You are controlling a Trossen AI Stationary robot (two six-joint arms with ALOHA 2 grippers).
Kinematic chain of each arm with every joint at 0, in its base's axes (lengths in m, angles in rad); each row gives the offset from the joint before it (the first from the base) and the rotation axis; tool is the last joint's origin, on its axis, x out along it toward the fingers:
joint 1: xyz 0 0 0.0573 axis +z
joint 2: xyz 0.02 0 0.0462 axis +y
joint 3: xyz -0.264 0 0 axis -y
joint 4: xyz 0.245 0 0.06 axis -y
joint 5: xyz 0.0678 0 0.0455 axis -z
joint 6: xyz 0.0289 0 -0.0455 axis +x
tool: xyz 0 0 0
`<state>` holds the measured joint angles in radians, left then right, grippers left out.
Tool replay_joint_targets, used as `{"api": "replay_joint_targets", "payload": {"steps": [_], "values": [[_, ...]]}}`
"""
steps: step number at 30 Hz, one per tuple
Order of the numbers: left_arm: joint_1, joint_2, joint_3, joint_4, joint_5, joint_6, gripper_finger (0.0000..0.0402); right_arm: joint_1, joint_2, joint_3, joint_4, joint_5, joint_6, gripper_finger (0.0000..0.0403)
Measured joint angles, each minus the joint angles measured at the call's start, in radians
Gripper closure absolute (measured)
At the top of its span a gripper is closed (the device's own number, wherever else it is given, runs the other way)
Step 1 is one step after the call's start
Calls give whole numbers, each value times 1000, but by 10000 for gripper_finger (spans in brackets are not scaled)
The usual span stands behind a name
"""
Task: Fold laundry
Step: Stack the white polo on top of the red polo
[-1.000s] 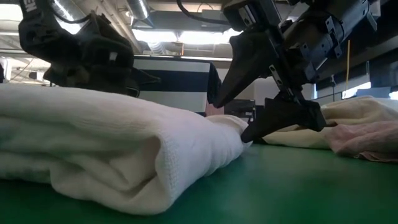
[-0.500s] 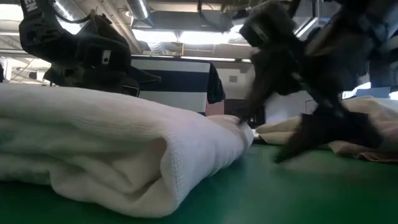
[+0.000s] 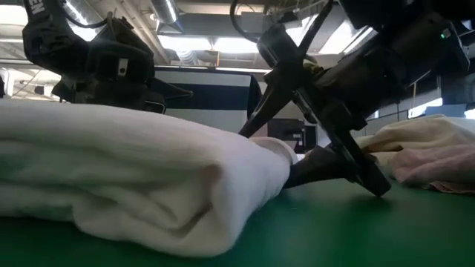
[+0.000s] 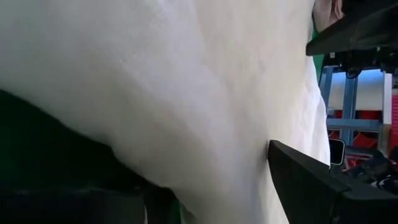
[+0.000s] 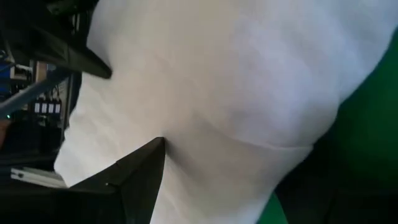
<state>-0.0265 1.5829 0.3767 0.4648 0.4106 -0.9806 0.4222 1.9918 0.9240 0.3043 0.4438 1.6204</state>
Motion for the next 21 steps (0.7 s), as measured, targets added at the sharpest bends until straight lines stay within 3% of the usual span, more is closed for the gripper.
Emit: {"api": "replay_joint_targets", "payload": {"steps": [6,10,16,21], "values": [[0,0,-1,0,-4,13,170,-10,15,-1,59,23,-58,131],[-1,0,-1,1,-24,27,170,-11,17,-2,77,35,-93,157],[-8,1,0,8,-81,81,181,-13,18,-2,74,36,-136,247],[-36,3,-1,8,-160,145,223,-13,18,-2,68,44,-165,345]]}}
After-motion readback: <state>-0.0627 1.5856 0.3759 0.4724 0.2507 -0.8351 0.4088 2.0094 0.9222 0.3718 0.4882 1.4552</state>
